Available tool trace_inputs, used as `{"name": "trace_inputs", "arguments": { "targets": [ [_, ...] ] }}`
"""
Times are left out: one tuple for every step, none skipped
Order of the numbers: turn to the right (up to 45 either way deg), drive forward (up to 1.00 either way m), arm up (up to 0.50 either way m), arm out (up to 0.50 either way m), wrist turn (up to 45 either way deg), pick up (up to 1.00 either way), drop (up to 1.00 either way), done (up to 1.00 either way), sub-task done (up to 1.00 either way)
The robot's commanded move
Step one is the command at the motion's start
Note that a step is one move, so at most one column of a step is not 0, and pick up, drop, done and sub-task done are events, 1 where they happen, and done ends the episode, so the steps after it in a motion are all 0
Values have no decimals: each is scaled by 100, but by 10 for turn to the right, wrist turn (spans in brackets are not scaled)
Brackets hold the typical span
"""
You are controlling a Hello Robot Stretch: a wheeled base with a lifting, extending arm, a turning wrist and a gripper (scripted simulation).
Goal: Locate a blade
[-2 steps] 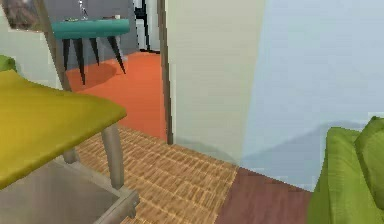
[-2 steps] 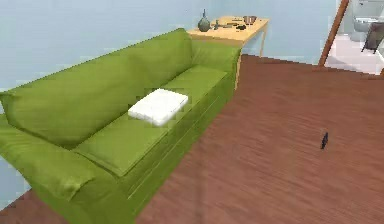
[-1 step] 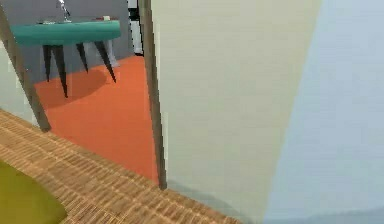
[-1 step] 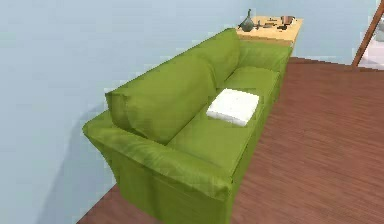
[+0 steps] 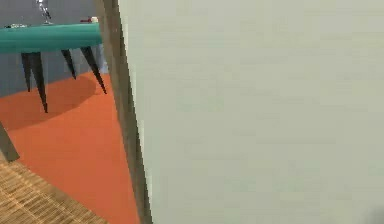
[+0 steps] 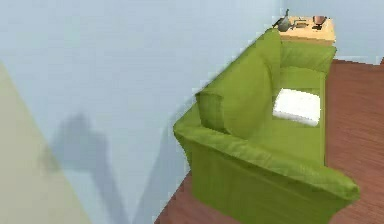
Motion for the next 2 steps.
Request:
{"name": "trace_inputs", "arguments": {
  "targets": [
    [-390,0,0,0,0,0,0,0,0],
    [0,70,0,0,0,0,0,0,0]
  ]
}}
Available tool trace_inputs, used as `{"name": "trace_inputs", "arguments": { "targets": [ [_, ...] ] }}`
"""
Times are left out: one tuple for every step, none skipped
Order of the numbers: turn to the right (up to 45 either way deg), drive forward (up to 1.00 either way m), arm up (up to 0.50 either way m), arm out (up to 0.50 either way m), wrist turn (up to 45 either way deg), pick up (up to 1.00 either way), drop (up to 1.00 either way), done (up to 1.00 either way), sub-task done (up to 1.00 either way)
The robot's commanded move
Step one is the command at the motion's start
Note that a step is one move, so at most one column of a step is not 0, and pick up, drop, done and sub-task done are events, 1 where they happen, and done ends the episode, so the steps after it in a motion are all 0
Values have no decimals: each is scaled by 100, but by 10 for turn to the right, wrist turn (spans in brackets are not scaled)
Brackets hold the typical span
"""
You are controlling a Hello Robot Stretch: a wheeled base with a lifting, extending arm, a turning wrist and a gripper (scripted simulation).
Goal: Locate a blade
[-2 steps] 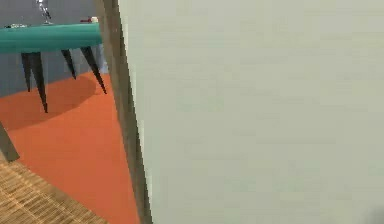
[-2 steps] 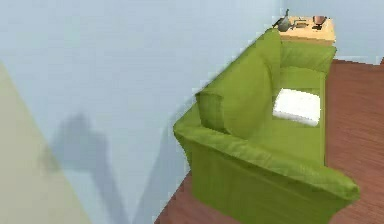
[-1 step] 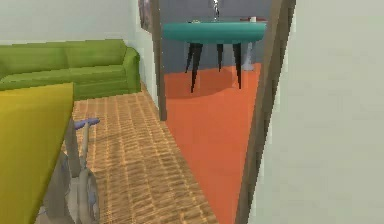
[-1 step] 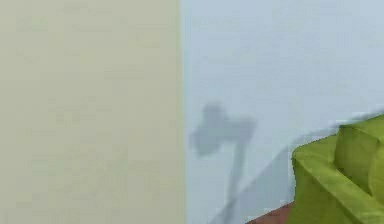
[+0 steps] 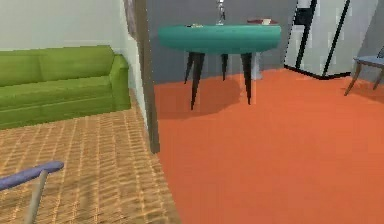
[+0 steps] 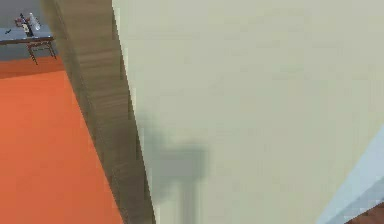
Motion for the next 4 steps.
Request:
{"name": "trace_inputs", "arguments": {
  "targets": [
    [150,0,0,0,0,0,0,0,0],
    [0,20,0,0,0,0,0,0,0],
    [450,0,0,0,0,0,0,0,0],
    [30,0,0,0,0,0,0,0,0]
  ]
}}
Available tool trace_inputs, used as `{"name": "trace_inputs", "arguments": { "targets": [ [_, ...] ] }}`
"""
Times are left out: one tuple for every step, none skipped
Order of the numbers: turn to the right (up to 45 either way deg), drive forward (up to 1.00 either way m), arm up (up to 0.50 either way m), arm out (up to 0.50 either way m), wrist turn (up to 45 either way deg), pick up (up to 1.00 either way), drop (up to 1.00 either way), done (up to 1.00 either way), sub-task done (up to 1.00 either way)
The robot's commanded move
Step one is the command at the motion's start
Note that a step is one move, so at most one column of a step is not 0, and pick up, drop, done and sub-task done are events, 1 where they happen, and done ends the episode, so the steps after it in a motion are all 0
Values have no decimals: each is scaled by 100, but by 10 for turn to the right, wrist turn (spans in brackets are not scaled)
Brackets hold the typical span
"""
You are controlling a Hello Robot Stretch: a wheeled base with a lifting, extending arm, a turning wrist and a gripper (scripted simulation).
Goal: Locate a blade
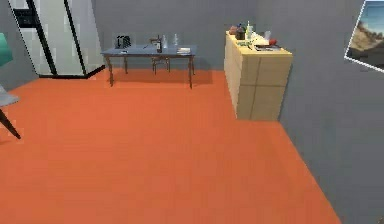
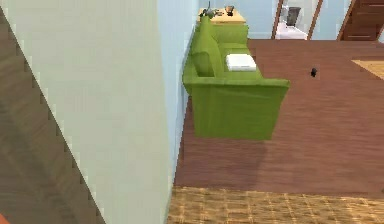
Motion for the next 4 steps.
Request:
{"name": "trace_inputs", "arguments": {
  "targets": [
    [0,100,0,0,0,0,0,0,0],
    [0,100,0,0,0,0,0,0,0],
    [0,100,0,0,0,0,0,0,0],
    [450,0,0,0,0,0,0,0,0]
  ]
}}
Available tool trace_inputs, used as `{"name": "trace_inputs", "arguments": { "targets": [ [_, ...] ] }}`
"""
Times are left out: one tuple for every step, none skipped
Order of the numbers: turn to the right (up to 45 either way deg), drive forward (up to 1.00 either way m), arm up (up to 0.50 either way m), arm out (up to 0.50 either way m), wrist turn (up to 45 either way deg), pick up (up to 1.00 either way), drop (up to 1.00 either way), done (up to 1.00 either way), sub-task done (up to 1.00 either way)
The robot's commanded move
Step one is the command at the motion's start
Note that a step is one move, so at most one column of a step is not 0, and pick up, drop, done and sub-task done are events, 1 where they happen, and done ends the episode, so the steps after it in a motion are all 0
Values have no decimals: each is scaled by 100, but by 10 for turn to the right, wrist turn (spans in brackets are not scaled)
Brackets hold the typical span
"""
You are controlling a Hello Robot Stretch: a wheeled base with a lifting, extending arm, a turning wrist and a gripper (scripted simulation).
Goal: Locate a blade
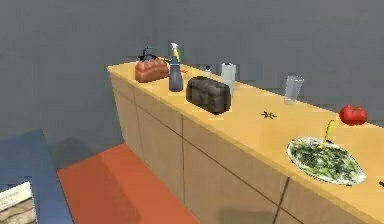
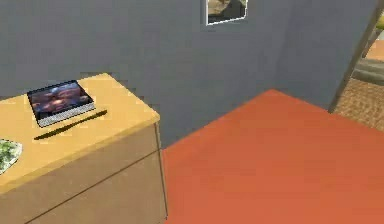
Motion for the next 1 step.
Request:
{"name": "trace_inputs", "arguments": {
  "targets": [
    [210,0,0,0,0,0,0,0,0]
  ]
}}
